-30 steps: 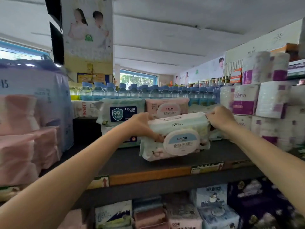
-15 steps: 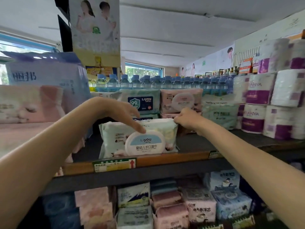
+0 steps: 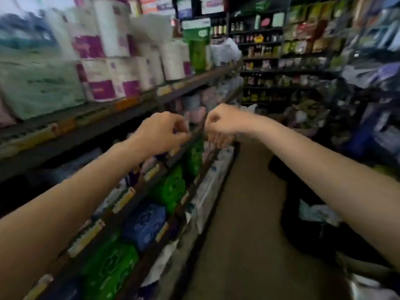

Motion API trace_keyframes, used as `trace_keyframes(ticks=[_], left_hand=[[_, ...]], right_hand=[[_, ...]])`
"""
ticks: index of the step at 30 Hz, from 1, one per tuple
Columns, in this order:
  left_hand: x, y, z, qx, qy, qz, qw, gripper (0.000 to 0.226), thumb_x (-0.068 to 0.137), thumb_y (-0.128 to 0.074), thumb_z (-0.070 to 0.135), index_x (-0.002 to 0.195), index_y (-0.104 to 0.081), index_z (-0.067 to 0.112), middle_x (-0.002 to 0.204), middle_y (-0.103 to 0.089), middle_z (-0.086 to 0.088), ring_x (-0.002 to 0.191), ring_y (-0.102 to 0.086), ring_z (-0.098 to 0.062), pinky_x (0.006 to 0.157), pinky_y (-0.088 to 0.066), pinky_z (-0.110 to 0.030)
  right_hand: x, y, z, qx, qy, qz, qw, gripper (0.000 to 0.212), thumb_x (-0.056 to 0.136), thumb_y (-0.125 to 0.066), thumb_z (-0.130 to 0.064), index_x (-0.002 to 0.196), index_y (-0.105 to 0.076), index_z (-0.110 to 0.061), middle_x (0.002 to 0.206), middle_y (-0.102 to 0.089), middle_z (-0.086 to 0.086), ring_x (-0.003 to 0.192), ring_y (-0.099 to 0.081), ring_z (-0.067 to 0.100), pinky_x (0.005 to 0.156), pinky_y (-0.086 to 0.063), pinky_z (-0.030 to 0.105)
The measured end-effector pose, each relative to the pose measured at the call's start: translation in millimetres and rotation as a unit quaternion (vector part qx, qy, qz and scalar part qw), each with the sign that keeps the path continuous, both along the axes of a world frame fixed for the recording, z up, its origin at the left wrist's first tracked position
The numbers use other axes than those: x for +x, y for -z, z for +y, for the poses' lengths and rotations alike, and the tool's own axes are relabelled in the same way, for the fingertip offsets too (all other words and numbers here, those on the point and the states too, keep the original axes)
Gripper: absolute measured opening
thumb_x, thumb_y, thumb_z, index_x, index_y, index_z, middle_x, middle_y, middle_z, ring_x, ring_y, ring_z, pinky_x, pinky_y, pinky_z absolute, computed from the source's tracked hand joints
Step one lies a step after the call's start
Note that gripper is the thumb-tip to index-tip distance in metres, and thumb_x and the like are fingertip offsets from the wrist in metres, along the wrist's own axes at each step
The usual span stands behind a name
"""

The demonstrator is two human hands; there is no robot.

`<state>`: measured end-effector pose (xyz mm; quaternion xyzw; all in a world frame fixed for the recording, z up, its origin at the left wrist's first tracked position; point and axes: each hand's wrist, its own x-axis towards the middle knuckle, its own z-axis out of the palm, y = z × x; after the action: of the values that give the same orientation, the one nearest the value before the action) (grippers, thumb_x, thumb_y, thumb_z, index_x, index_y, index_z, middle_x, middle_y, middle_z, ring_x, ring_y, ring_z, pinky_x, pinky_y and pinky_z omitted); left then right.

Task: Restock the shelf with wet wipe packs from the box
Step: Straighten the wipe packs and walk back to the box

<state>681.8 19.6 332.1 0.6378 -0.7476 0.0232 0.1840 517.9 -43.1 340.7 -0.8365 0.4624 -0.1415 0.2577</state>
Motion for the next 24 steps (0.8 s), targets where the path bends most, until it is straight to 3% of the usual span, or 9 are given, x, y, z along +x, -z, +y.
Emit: trace_keyframes(ticks=[6,9,12,14,18,21,24], left_hand=[[-234,118,-44,0.143,0.209,-0.014,0.967,0.024,0.086,-0.056,0.022,0.107,-0.065,0.014,0.110,-0.067,-0.006,0.106,-0.060,-0.024,0.091,-0.048,-0.035],[-347,177,-32,0.198,0.294,-0.068,0.932,0.025,0.087,-0.052,0.024,0.109,-0.063,0.020,0.113,-0.064,-0.003,0.109,-0.058,-0.024,0.094,-0.046,-0.038],[-444,229,-11,0.238,0.342,-0.132,0.899,0.027,0.090,-0.048,0.024,0.113,-0.060,0.020,0.120,-0.060,-0.003,0.115,-0.053,-0.026,0.097,-0.041,-0.040],[-497,262,0,0.272,0.361,-0.167,0.876,0.028,0.091,-0.046,0.024,0.115,-0.060,0.018,0.123,-0.059,-0.004,0.116,-0.053,-0.026,0.096,-0.040,-0.040],[-562,317,15,0.300,0.379,-0.199,0.853,0.031,0.091,-0.046,0.024,0.119,-0.055,0.015,0.128,-0.055,-0.007,0.121,-0.050,-0.026,0.098,-0.042,-0.038],[-580,352,22,0.340,0.368,-0.172,0.848,0.028,0.091,-0.045,0.023,0.116,-0.057,0.017,0.125,-0.057,-0.002,0.120,-0.050,-0.021,0.091,-0.041,-0.032],[-582,388,29,0.371,0.334,-0.149,0.853,0.028,0.091,-0.046,0.020,0.116,-0.060,0.016,0.121,-0.060,-0.004,0.114,-0.054,-0.022,0.091,-0.043,-0.030]], right_hand=[[-275,109,31,0.142,0.254,0.022,0.957,0.013,0.095,-0.047,-0.014,0.095,-0.056,-0.005,0.078,-0.064,0.010,0.051,-0.064,0.013,0.047,-0.054,0.023],[-398,170,71,0.210,0.348,0.022,0.913,0.015,0.093,-0.041,-0.005,0.085,-0.054,-0.008,0.069,-0.062,0.009,0.052,-0.061,0.020,0.050,-0.054,0.029],[-491,229,111,0.269,0.385,0.045,0.882,0.011,0.092,-0.046,-0.003,0.092,-0.057,0.001,0.063,-0.063,0.010,0.042,-0.058,0.017,0.040,-0.050,0.025],[-533,262,136,0.295,0.398,0.074,0.865,0.014,0.091,-0.048,-0.007,0.089,-0.059,0.002,0.071,-0.064,0.018,0.042,-0.056,0.017,0.035,-0.048,0.022],[-586,319,164,0.324,0.411,0.112,0.845,0.024,0.092,-0.049,-0.014,0.068,-0.053,-0.013,0.058,-0.055,0.004,0.038,-0.056,0.008,0.043,-0.049,0.020],[-599,363,171,0.333,0.401,0.119,0.845,0.017,0.091,-0.047,-0.010,0.089,-0.059,0.002,0.071,-0.056,0.010,0.067,-0.067,0.027,0.060,-0.055,0.033],[-597,407,185,0.366,0.353,0.139,0.850,0.015,0.092,-0.047,-0.014,0.081,-0.050,-0.005,0.075,-0.052,0.007,0.079,-0.065,0.029,0.051,-0.050,0.026]])
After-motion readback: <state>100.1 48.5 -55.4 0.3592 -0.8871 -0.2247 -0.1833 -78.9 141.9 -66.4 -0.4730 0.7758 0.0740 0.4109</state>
